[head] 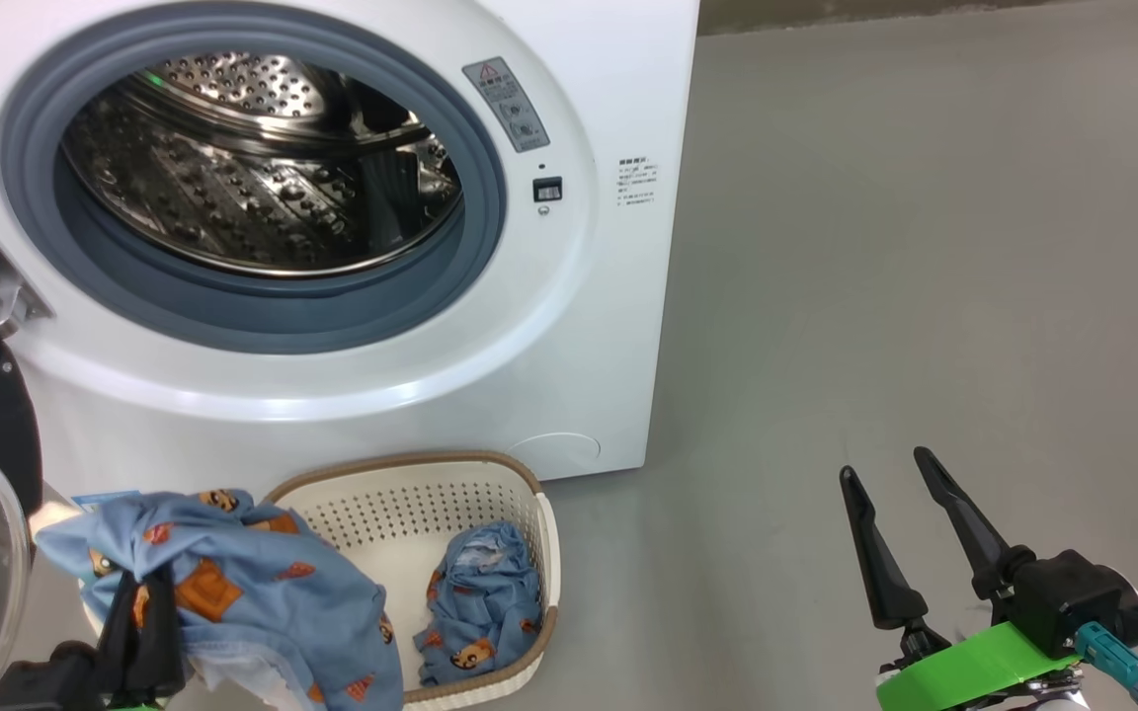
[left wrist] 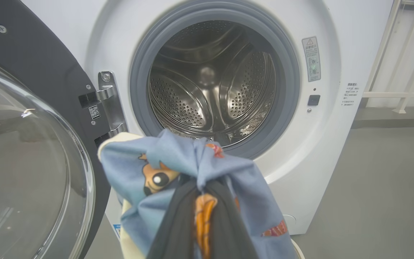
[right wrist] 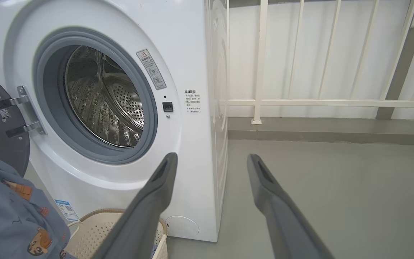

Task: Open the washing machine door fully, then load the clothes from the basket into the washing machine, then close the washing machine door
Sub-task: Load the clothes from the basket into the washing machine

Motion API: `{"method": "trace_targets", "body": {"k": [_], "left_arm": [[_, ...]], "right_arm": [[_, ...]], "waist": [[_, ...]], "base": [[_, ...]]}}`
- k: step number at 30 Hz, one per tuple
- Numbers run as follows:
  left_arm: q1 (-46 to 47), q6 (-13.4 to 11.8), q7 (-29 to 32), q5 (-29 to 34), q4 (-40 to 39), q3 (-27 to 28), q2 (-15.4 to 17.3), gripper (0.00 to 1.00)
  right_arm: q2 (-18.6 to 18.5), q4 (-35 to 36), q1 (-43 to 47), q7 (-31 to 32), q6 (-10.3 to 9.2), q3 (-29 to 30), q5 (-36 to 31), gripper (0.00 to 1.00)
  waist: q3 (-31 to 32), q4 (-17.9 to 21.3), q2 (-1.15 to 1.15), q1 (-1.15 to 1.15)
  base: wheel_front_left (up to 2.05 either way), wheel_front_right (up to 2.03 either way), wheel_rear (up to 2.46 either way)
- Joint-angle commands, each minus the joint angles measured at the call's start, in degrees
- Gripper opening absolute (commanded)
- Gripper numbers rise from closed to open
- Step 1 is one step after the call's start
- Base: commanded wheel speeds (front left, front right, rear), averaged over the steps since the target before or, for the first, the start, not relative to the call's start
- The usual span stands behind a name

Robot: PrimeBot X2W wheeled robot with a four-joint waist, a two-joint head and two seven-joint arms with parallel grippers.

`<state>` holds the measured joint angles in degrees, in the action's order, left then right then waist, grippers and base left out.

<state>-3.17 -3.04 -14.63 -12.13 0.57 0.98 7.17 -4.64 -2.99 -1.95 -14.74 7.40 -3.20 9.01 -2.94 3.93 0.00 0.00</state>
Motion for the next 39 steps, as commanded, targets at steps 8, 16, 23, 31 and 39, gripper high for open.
{"method": "trace_targets", "body": {"k": [8, 16, 23, 31, 39], "left_arm": [[0.2, -0.7, 0.0, -0.6, -1.7, 1.8, 0.9, 0.0], [0.7, -0.6, 0.1, -1.0, -1.5, 1.2, 0.9, 0.0], [2.8, -0.4, 0.0, -1.4, -0.5, 0.5, 0.9, 0.0], [7.7, 0.3, -0.1, -1.6, 1.4, -0.1, 1.1, 0.0], [15.9, 1.3, -0.3, -2.0, 5.4, -0.2, 1.7, 0.0]], "right_arm": [[-0.6, 1.1, 0.0, -0.3, 0.09, -1.5, 0.3, 1.0], [-0.7, 1.6, -0.3, -0.3, 0.09, -1.6, 0.3, 1.0], [-0.6, 2.1, -1.3, -0.3, 0.09, -1.5, 0.2, 1.0], [-0.4, 2.7, -3.7, -0.3, 0.09, -1.5, 0.1, 1.0], [-0.1, 3.0, -6.0, -0.3, 0.09, -1.8, -0.2, 1.0]], "waist": [[0.6, -0.1, 0.0, 0.0], [-1.1, 0.1, 0.0, 0.0], [-4.6, 0.4, 0.0, 0.0], [-10.3, 1.3, 0.0, 0.0], [-15.2, 2.6, 0.0, 0.0]], "base": [[0.0, 0.0, 0.0], [0.0, 0.0, 0.0], [0.0, 0.0, 0.0], [0.0, 0.0, 0.0], [0.0, 0.0, 0.0]]}}
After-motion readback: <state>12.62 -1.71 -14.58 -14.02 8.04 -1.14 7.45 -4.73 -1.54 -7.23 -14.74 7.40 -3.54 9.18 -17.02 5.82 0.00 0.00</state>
